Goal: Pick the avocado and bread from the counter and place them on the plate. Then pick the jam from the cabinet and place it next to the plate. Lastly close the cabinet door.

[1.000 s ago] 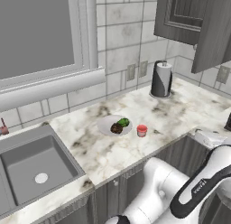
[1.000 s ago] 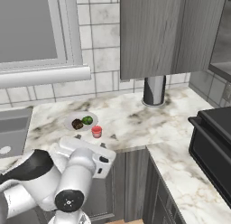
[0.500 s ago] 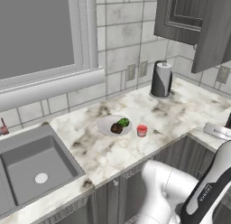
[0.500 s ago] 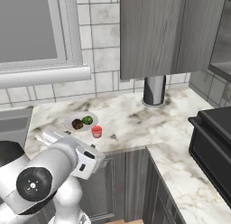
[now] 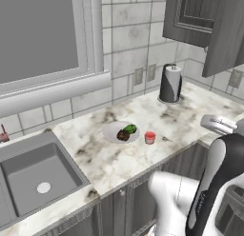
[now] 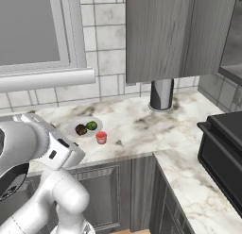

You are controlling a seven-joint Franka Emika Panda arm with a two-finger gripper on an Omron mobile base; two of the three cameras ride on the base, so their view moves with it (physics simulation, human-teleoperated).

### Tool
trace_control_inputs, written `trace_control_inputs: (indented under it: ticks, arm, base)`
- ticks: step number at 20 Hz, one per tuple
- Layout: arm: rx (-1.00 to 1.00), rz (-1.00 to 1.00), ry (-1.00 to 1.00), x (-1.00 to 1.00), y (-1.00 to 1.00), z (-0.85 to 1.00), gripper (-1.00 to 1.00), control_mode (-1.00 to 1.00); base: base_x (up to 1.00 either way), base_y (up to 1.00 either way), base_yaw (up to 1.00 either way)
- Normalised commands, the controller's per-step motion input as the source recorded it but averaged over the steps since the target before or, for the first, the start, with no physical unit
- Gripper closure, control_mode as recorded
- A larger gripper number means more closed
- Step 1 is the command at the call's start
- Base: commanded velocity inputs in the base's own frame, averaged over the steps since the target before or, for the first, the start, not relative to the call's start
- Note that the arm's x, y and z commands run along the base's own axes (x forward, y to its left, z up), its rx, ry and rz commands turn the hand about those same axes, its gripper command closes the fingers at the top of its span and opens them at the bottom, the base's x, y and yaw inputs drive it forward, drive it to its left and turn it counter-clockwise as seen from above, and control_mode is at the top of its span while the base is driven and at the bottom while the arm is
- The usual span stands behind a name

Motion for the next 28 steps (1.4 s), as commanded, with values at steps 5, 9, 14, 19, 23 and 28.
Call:
trace_control_inputs:
  ticks: [5,9,14,19,23,28]
  arm:
    - [0.0,-0.11,0.06,0.18,0.52,-0.49,-1.0,-1.0]
    - [0.0,-0.1,0.0,0.12,0.37,-0.52,-1.0,-1.0]
    - [-0.01,-0.04,0.01,0.04,0.17,-0.44,-1.0,-1.0]
    - [-0.05,0.0,0.0,0.0,0.02,-0.48,-1.0,-1.0]
    - [-0.1,0.0,0.0,0.0,0.01,-0.53,-1.0,-1.0]
    - [-0.08,0.0,-0.01,0.0,0.02,-0.37,-1.0,-1.0]
  base:
    - [0.0,0.0,0.0]
    - [0.0,0.0,0.0]
    - [0.0,0.0,0.0]
    - [0.0,0.0,0.0]
    - [0.0,0.0,0.0]
    - [0.0,0.0,0.0]
